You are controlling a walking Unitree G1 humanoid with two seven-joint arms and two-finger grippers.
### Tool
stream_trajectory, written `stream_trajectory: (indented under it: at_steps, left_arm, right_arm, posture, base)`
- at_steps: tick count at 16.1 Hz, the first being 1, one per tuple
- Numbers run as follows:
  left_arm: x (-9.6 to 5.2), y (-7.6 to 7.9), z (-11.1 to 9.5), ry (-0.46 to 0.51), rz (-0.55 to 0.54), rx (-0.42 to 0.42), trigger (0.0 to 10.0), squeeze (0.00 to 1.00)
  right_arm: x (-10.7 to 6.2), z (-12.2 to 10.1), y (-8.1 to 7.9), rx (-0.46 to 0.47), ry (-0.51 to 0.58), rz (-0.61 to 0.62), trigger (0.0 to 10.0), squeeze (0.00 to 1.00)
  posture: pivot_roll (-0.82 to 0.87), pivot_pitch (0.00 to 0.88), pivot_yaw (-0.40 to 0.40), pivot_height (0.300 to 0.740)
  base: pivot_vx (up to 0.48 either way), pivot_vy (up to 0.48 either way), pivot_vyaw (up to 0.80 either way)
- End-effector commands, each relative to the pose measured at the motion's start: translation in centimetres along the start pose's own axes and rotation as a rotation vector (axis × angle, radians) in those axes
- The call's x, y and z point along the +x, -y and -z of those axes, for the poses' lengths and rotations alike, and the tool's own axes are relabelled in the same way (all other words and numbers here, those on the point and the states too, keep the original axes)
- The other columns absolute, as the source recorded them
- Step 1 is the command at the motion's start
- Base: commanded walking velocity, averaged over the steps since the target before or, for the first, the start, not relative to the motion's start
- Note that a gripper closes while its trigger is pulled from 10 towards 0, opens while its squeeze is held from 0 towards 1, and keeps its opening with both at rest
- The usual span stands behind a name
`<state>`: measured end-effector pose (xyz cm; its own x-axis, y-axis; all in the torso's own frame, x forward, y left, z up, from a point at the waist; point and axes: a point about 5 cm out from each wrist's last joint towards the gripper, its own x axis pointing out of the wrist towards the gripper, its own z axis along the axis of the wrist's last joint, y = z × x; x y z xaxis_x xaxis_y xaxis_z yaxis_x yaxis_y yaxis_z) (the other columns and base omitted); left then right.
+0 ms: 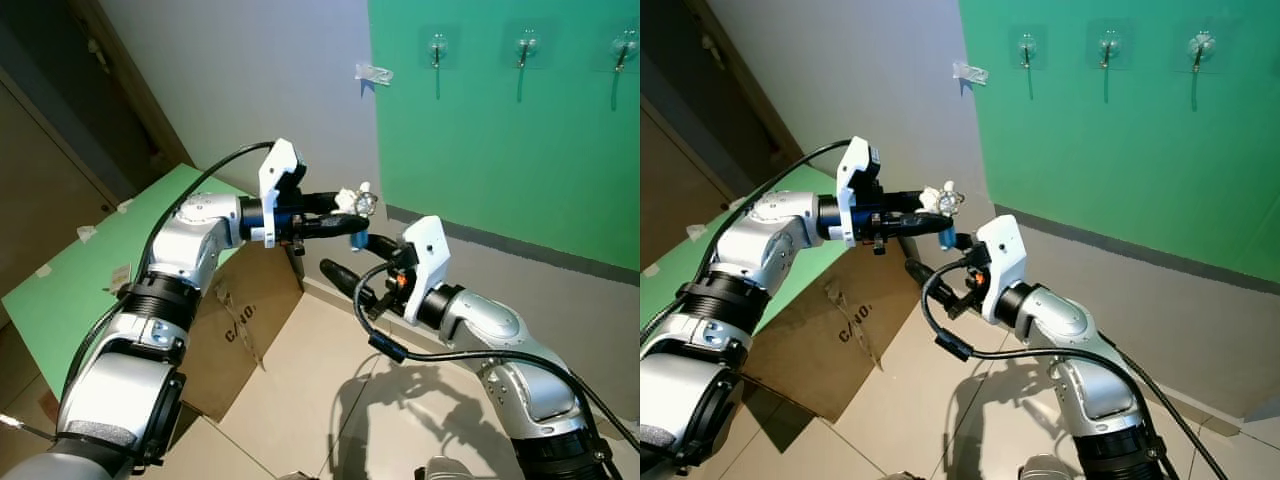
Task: Hang keys on a hook
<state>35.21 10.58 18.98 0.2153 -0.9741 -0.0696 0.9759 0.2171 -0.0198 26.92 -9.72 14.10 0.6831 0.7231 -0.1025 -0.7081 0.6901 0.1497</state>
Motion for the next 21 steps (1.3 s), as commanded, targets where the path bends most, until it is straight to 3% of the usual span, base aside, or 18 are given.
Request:
stream_trajectory:
  at_steps: [1,4,10,11,12,13,14,21]
  left_arm:
    - [-0.3,-0.1,-0.5,0.002,-0.004,0.018,0.0,0.0]
    - [-0.3,0.0,-0.5,0.005,-0.007,0.019,0.0,0.0]
    - [-0.5,0.0,-0.4,0.001,-0.013,0.016,0.0,0.0]
    - [-0.4,0.0,-0.4,0.002,-0.012,0.015,0.0,0.0]
    - [-0.4,0.0,-0.4,0.002,-0.012,0.015,0.0,0.0]
    - [-0.4,0.1,-0.4,0.001,-0.011,0.014,0.0,0.0]
    - [-0.5,0.1,-0.3,0.0,-0.01,0.014,0.0,0.0]
    - [-0.4,0.1,-0.1,-0.017,-0.019,0.014,0.0,0.0]
  right_arm:
    - [0.4,-0.4,-0.1,-0.01,0.011,0.002,10.0,0.0]
    - [0.1,-0.5,1.2,-0.033,0.017,0.112,10.0,0.0]
    - [0.3,-0.3,1.8,-0.042,0.014,0.167,10.0,0.0]
    - [0.3,-0.4,1.8,-0.034,0.018,0.168,9.6,0.0]
    - [0.4,-0.4,1.8,-0.032,0.019,0.168,8.6,0.0]
    - [0.5,-0.4,1.8,-0.021,0.024,0.176,2.6,0.0]
    - [0.5,-0.5,1.8,0.0,0.034,0.183,0.0,0.0]
    - [0.3,-0.5,1.9,-0.003,0.044,0.197,0.0,0.0]
  posture:
    - [-0.34,0.044,0.234,0.74]
    - [-0.34,0.042,0.227,0.74]
    - [-0.33,0.048,0.227,0.74]
    - [-0.33,0.048,0.227,0.74]
    - [-0.33,0.048,0.227,0.74]
    - [-0.33,0.051,0.226,0.74]
    - [-0.33,0.052,0.227,0.74]
    - [-0.33,0.055,0.228,0.74]
  base:
    - [0.0,0.0,0.0]
    - [0.0,0.0,0.0]
    - [0.0,0.0,0.0]
    - [0.0,0.0,0.0]
    - [0.0,0.0,0.0]
    - [0.0,0.0,0.0]
    - [0.0,0.0,0.0]
    - [0.0,0.0,0.0]
